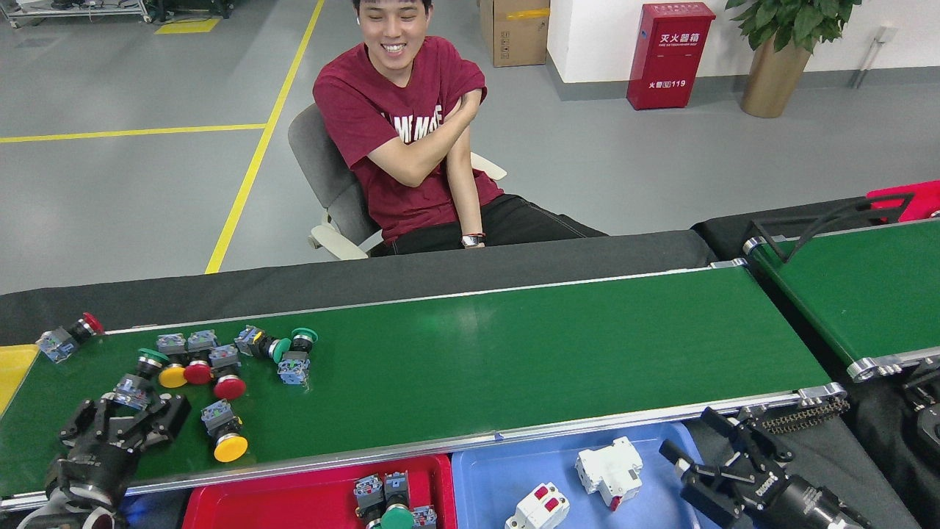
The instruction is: Pick switch part from conveyor to tray
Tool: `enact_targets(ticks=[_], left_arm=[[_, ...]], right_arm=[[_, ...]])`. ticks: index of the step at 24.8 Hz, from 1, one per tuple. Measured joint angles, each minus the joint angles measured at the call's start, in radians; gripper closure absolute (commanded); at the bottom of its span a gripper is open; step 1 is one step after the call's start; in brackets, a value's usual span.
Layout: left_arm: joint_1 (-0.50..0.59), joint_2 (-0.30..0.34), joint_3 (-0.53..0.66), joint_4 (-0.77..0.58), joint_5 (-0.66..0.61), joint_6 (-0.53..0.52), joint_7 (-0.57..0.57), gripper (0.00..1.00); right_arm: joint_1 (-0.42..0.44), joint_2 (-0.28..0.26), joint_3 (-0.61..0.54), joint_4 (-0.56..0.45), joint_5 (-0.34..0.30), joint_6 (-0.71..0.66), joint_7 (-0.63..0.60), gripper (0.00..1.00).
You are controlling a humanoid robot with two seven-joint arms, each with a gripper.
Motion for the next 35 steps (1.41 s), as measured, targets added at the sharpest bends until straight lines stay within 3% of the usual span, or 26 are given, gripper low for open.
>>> enact_targets(ticks=[4,7,9,10,11,13,15,17,20,22,27,35], left_arm=[[0.125,-0.001,-0.005,-0.196,0.0,-0.152,-0.001,0.79],[0.191,-0.011,-0.006,-0.278,0.0,-0.183,-0.004,0.5],[0.217,-0.033,-0.006,-0.301,-0.004,-0.191,-0.007,0.15],[0.232,-0.047,-0.007,-0.31,-0.007,-0.193,-0.008,0.04],[0.245,-0.06,-0.007,-0.321,-0.008,-0.194,-0.009,0.01],[0.275,-0.092,-0.007,-0.354,-0.009,-0.195,-0.009,0.0],[0.302,-0.109,-0.005,-0.372,-0.009,-0.195,-0.009,0.0],[0.316,-0.116,0.003,-0.388,-0.009,-0.195,-0.01,0.0],[0.316,-0.168,0.057,-0.421,-0.009,-0.2,-0.01,0.0],[0.316,-0.203,0.108,-0.431,-0.009,-0.135,-0.01,0.0],[0.318,-0.209,0.157,-0.431,-0.01,0.115,-0.013,0.0],[0.318,-0.203,0.16,-0.416,-0.013,0.165,-0.069,0.0]], right_arm=[[-0.035,0.0,-0.004,-0.016,0.03,0.221,0.001,0.03],[-0.051,0.039,-0.005,-0.019,0.101,0.386,0.002,0.04],[-0.051,0.098,-0.004,-0.025,0.193,0.482,-0.006,0.04],[-0.051,0.127,-0.004,-0.028,0.24,0.526,-0.018,0.04],[-0.051,0.154,-0.004,-0.029,0.28,0.561,-0.035,0.04],[-0.044,0.201,0.016,-0.043,0.344,0.606,-0.081,0.04],[0.003,0.211,0.066,-0.093,0.366,0.624,-0.102,0.03],[0.088,0.208,0.11,-0.158,0.37,0.631,-0.111,0.02],[0.18,0.156,0.12,-0.231,0.37,0.576,-0.117,0.02],[0.192,0.145,0.12,-0.24,0.37,0.526,-0.122,0.02],[0.192,0.145,0.12,-0.265,0.37,0.494,-0.129,0.02],[0.192,0.147,0.103,-0.278,0.341,0.522,-0.133,0.02]])
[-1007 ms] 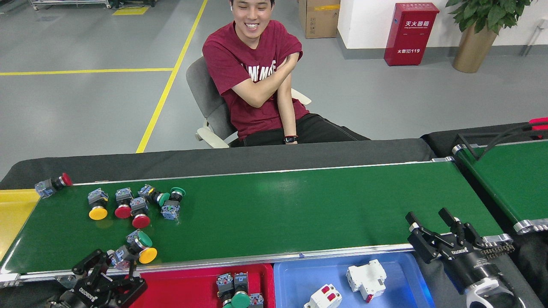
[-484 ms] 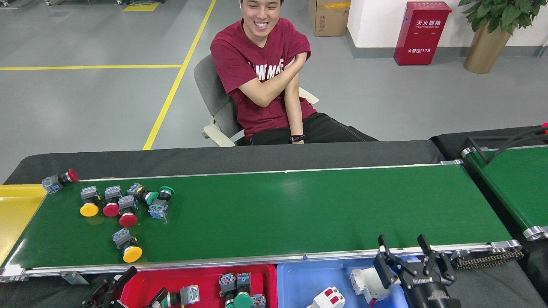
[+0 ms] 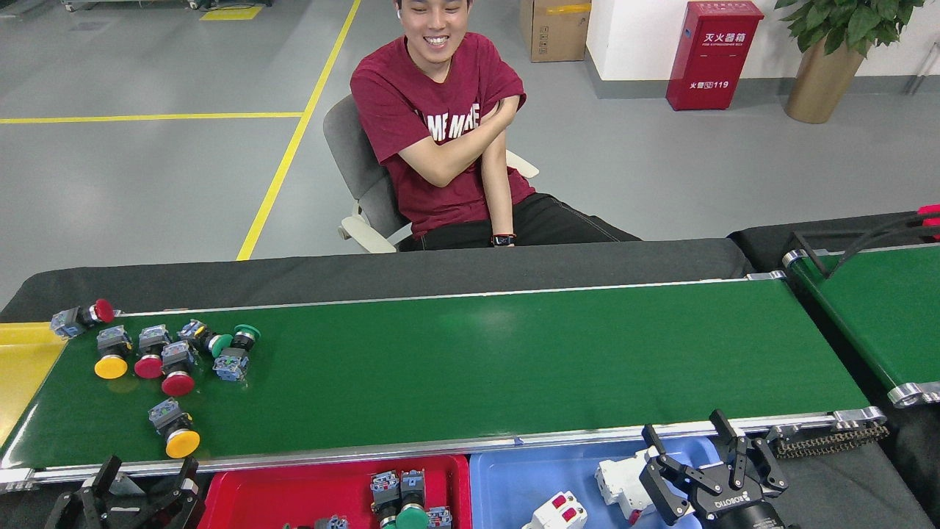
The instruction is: Pick switch part from conveyor to tray
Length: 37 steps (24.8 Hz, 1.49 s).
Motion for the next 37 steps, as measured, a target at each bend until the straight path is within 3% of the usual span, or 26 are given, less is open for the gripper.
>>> enact_targets(ticks=[4,8,13,15,16,17,18,20,25,29,35,36,37], left_arm=[[-0.074,0.021,0.0,0.079,0.0,0.014,-0.076,0.0],[-0.163,0.068,-0.005,0.165,0.0,0.057,-0.096,0.0],[-0.233,0.123,-0.009,0.294,0.0,0.121,-0.102,0.01],[-0.255,0.15,-0.009,0.338,0.0,0.153,-0.103,0.05],[-0.267,0.159,-0.009,0.359,0.0,0.168,-0.103,0.13],[-0.28,0.162,-0.009,0.375,0.0,0.18,-0.103,0.26],[-0.291,0.163,-0.009,0.392,0.0,0.188,-0.103,0.47],[-0.301,0.164,-0.01,0.408,0.0,0.195,-0.106,0.72],[-0.303,0.165,-0.016,0.427,0.003,0.187,-0.093,0.89],[-0.271,0.159,-0.046,0.374,0.003,0.129,-0.069,0.91],[-0.061,0.102,-0.148,0.04,0.016,-0.129,-0.055,0.87],[-0.031,0.083,-0.181,0.005,0.015,-0.176,-0.054,0.79],[-0.011,0.075,-0.219,-0.017,0.015,-0.217,-0.052,0.65]], right_arm=[[0.0,0.019,-0.001,0.015,-0.011,0.067,-0.013,0.06],[-0.018,0.051,0.018,0.017,0.069,0.23,-0.02,0.07],[-0.023,0.051,0.08,0.021,0.084,0.273,-0.026,0.02],[-0.025,0.051,0.099,0.023,0.084,0.277,-0.027,0.02],[-0.027,0.051,0.102,0.023,0.084,0.28,-0.027,0.02],[-0.028,0.051,0.102,0.023,0.084,0.282,-0.027,0.02],[-0.028,0.051,0.103,0.023,0.084,0.277,-0.027,0.02],[-0.028,0.051,0.104,0.023,0.083,0.267,-0.028,0.02],[-0.028,0.053,0.104,0.024,0.083,0.258,-0.028,0.01],[-0.028,0.057,0.104,0.024,0.083,0.257,-0.028,0.01],[-0.027,0.057,0.104,0.024,0.083,0.257,-0.028,0.02],[-0.027,0.057,0.104,0.024,0.083,0.257,-0.028,0.01],[-0.027,0.058,0.104,0.024,0.083,0.257,-0.028,0.02]])
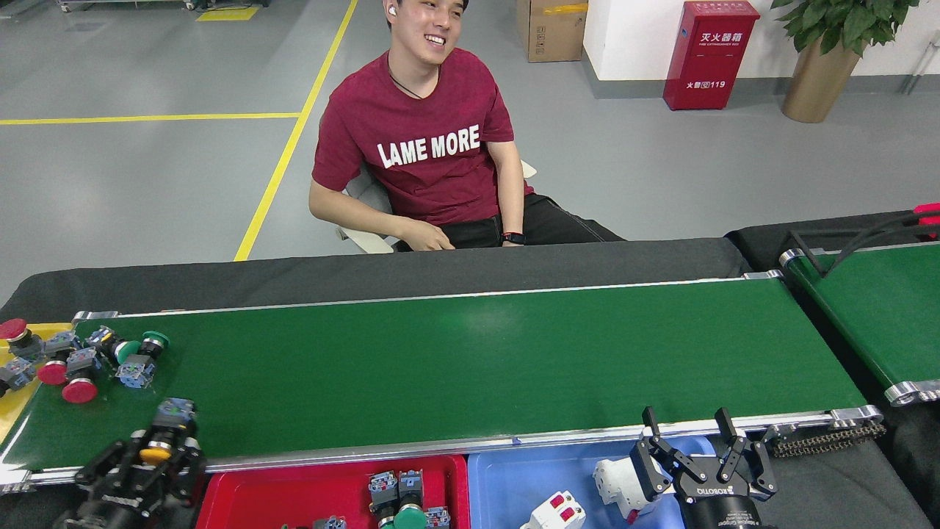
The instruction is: Pick switch part from conveyor to tray
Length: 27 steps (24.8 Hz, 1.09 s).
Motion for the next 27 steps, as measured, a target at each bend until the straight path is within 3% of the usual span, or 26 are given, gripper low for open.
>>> enact_targets(ticks=[2,4,9,14,21,27], left_arm=[[0.011,-0.005,-0.07,-0.023,-0.001,-0.048,-0.006,0.48],[0.023,-0.024,-0.112,-0.048,-0.001,-0.069,-0.01,0.0],[0.037,-0.059,-0.106,-0.084,0.0,-0.067,-0.013,0.0],[0.037,-0.07,0.019,-0.09,0.005,-0.004,-0.014,0.0],[0.024,-0.079,0.167,-0.066,0.012,0.255,-0.007,0.0],[0.023,-0.074,0.2,-0.044,0.012,0.294,-0.006,0.0]], right_arm=[[0.0,0.0,0.0,0.0,0.0,0.0,0.0,0.01],[0.0,0.0,0.0,0.0,0.0,0.0,0.0,0.01],[0.0,0.0,0.0,0.0,0.0,0.0,0.0,0.01],[0.0,0.0,0.0,0.0,0.0,0.0,0.0,0.01],[0.0,0.0,0.0,0.0,0.0,0.0,0.0,0.01],[0.0,0.0,0.0,0.0,0.0,-0.001,0.0,0.01]])
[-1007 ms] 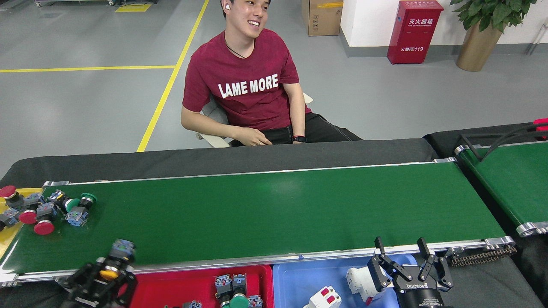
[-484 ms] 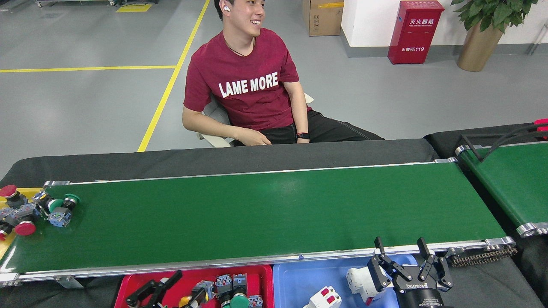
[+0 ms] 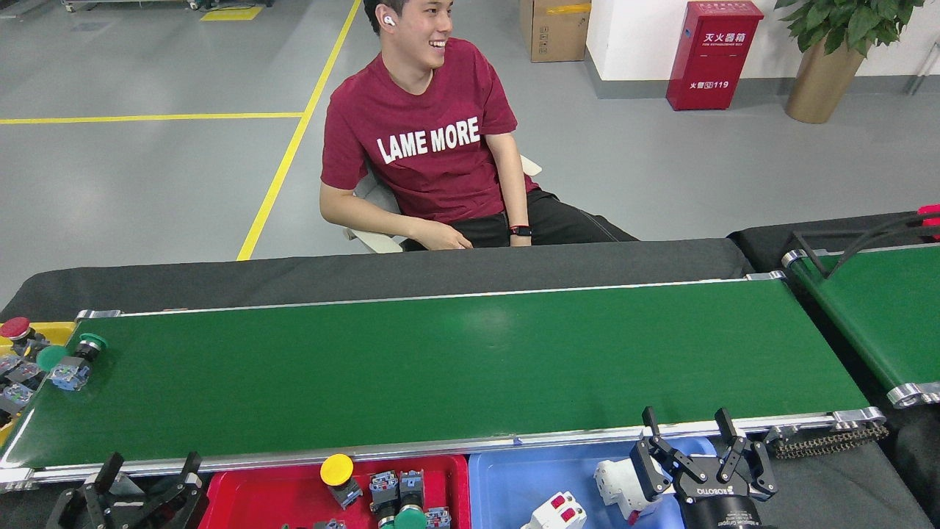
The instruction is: Pick switch part from conveyor to tray
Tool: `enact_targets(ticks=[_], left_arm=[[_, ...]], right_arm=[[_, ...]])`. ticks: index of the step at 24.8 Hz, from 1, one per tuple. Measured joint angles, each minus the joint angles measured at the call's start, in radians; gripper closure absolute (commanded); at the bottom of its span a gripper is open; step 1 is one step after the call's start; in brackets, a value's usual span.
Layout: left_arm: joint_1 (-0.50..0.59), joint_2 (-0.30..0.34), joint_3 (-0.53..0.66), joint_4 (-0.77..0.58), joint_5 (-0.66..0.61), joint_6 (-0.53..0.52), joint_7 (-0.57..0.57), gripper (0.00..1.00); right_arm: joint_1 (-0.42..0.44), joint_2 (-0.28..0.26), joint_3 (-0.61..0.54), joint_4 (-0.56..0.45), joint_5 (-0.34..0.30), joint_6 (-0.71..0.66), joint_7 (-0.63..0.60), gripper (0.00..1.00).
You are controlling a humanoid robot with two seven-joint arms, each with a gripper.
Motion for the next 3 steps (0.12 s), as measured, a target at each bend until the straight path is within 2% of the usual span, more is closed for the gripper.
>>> enact_targets(ticks=[3], left_arm=[[0.0,0.006,0.0,0.0,0.0,0.002,0.0,0.0]], right_arm=[[0.0,0.0,0.0,0.0,0.0,0.0,0.0,0.01]])
